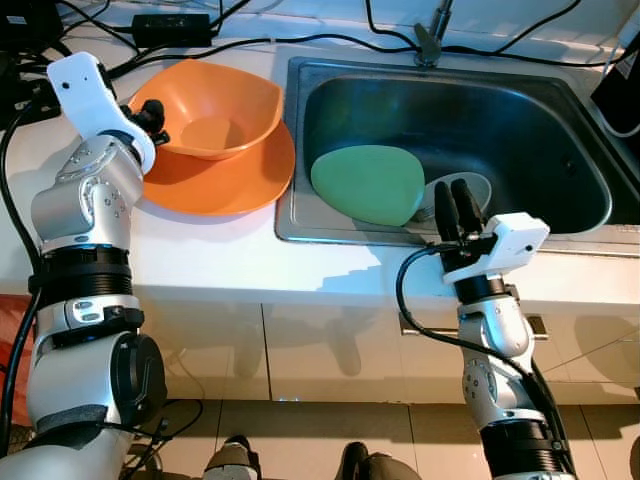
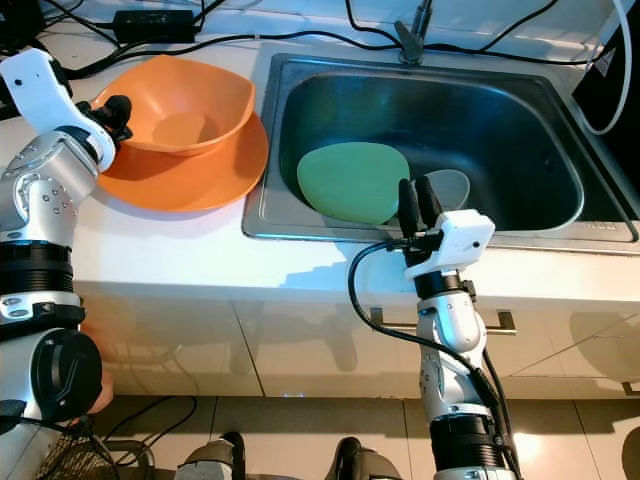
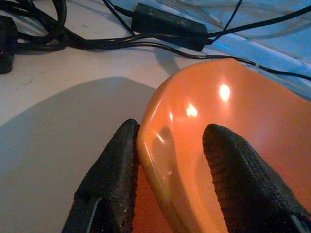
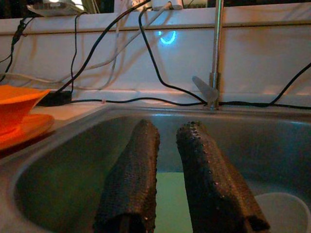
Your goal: Kitchen organization
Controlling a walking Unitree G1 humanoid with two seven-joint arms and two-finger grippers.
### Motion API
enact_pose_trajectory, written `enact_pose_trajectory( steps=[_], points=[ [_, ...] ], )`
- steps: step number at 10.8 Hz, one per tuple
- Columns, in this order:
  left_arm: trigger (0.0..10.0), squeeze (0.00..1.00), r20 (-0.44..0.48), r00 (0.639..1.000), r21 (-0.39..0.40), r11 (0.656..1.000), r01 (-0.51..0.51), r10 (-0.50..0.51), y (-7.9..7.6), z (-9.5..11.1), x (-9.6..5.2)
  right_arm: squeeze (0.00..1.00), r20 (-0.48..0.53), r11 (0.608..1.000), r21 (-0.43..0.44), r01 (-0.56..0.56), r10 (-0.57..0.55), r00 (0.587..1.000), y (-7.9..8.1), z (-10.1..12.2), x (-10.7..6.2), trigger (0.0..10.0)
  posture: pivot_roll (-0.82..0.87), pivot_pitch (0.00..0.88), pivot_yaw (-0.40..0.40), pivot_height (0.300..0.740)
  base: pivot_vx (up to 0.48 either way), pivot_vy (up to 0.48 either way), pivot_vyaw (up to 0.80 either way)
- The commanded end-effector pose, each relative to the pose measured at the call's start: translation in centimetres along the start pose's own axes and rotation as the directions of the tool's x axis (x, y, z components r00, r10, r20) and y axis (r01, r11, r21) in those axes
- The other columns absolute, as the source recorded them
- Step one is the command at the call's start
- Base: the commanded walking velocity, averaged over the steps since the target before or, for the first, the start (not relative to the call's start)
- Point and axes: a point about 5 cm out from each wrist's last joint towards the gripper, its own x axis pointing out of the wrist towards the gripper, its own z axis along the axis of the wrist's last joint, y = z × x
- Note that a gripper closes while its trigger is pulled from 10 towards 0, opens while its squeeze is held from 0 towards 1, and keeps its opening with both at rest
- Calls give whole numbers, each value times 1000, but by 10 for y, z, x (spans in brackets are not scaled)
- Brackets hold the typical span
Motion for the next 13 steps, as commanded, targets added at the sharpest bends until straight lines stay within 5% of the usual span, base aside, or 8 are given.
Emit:
enact_pose_trajectory(
  steps=[1,6,8,11,12,13],
  points=[
    [0,0,-1,1000,-4,1000,-7,7,1,-1,-2,0,-170,1000,20,10,-6,985,1,-30,-20,10000,170,175,-18,740,0,0,0],
    [0,0,-1,1000,-4,1000,-7,7,1,-1,-2,0,-170,1000,20,10,-6,985,1,-30,-20,10000,170,175,-18,740,0,0,0],
    [0,0,-99,993,-199,979,43,-64,-15,-23,-3,0,-185,1000,19,-3,7,983,1,-32,-19,10000,168,184,-25,740,0,0,0],
    [0,0,-81,993,-196,978,68,-86,-22,-25,-4,0,-188,1000,17,-5,8,982,1,-32,-19,10000,164,183,-27,740,0,0,0],
    [10000,0,-51,994,-206,975,81,-93,-24,-23,-5,0,-187,1000,17,-5,8,982,1,-32,-19,10000,164,182,-27,740,0,0,0],
    [10000,0,15,995,-217,971,103,-102,-27,-16,-7,0,-187,1000,17,-4,7,982,1,-32,-19,10000,161,182,-26,740,0,0,0]
  ],
)
